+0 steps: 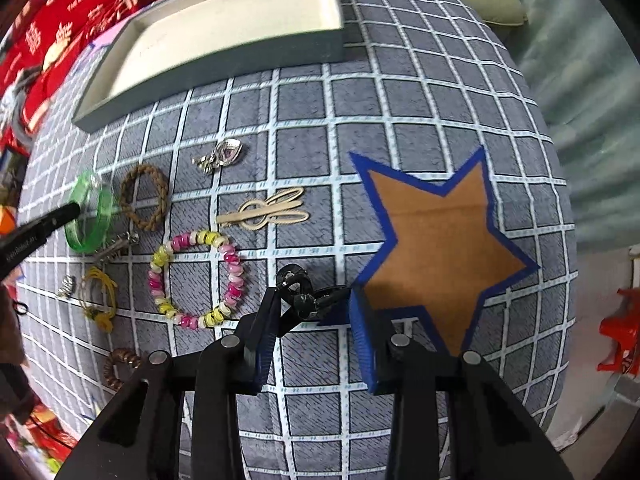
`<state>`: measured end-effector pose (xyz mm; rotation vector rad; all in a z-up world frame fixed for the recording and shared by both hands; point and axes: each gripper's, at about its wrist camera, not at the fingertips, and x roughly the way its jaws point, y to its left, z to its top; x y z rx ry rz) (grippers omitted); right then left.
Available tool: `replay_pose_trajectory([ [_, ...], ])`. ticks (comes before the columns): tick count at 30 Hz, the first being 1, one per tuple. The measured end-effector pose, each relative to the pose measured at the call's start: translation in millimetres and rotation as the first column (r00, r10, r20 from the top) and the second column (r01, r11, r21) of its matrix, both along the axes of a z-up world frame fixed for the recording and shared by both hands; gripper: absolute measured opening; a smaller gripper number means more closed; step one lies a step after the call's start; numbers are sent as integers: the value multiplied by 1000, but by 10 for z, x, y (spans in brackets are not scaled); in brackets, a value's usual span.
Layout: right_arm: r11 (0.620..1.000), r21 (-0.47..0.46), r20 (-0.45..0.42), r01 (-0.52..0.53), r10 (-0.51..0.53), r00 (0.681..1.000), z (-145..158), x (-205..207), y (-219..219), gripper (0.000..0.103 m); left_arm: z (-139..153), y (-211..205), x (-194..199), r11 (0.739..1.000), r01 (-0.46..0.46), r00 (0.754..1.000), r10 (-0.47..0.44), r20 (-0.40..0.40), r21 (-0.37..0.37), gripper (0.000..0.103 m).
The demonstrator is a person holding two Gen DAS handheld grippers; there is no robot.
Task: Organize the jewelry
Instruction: 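Grasp the green bangle with the left tool while the right tool grasps the black claw clip, then carry both items into the white tray and open both tools to release them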
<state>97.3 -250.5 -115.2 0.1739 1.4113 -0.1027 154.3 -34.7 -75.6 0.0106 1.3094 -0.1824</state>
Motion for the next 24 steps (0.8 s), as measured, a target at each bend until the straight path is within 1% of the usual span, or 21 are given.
replay_pose_trajectory([
  [3,1000,23,15,13,-14,1000,107,37,-113,38,64,72,-56,1000,-10,1000,10,11,-24,16],
  [4,999,28,20,15,-15,1000,139,44,-171,38,107,76,-142,999,-13,1000,14,15,-32,16],
  [7,999,49,41,12,-14,999,256,131,-320,38,238,74,-128,999,-23,999,25,34,-45,16],
  [9,998,61,58,4,-7,998,341,305,-328,38,357,69,-54,998,-30,998,32,49,-57,16],
  [10,998,68,74,-4,-1,997,406,472,-311,38,403,64,-28,997,-32,998,36,57,-63,16],
  [11,997,72,83,-9,3,997,493,548,-294,38,451,69,-6,997,-34,997,39,65,-70,16],
  [15,995,95,131,-34,21,991,651,1062,-293,38,657,-43,276,995,-40,994,49,99,-89,16],
  [17,994,102,150,-47,31,988,681,1316,-290,38,695,-46,312,995,-42,992,53,115,-95,16],
  [18,993,102,158,-52,35,987,643,1353,-277,38,727,-86,409,994,-45,991,56,124,-96,16],
  [19,993,103,168,-61,43,985,665,1582,-259,38,739,-67,399,994,-46,990,58,131,-96,16],
  [20,993,103,175,-65,47,983,632,1496,-248,38,748,-96,457,994,-49,989,62,138,-93,16],
  [21,992,103,181,-70,51,982,601,1573,-234,38,750,-122,529,995,-53,988,66,142,-90,16],
  [22,991,106,186,-79,58,981,596,1786,-208,38,746,-138,557,994,-56,987,69,146,-89,16],
  [23,991,106,190,-83,62,980,575,1862,-208,38,742,-168,639,994,-60,986,73,149,-88,16],
  [24,991,105,194,-87,65,979,527,1776,-228,38,725,-202,708,994,-63,985,76,153,-84,16],
])
